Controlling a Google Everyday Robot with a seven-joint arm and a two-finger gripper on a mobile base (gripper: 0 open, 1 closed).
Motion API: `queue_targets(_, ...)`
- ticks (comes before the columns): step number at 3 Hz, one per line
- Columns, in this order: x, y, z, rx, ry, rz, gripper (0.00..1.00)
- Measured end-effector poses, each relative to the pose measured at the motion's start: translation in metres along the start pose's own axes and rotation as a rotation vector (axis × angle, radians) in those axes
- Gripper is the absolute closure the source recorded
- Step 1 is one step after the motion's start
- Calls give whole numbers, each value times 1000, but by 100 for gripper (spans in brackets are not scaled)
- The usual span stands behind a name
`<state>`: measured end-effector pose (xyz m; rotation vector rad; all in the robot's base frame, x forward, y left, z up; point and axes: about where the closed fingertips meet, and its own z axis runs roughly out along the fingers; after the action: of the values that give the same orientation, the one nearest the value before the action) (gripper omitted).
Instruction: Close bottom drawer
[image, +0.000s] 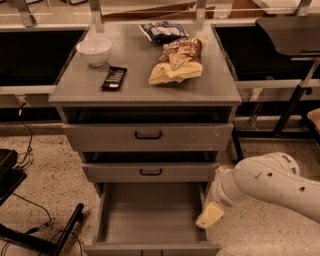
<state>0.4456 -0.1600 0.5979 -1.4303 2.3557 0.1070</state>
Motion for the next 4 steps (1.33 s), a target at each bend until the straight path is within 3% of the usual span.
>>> queue_targets(1,41,10,60,-43,53,-4,0)
queue_targets(3,104,34,143,-90,6,-25,0)
queue_targets(4,123,52,179,-143,-40,8,0)
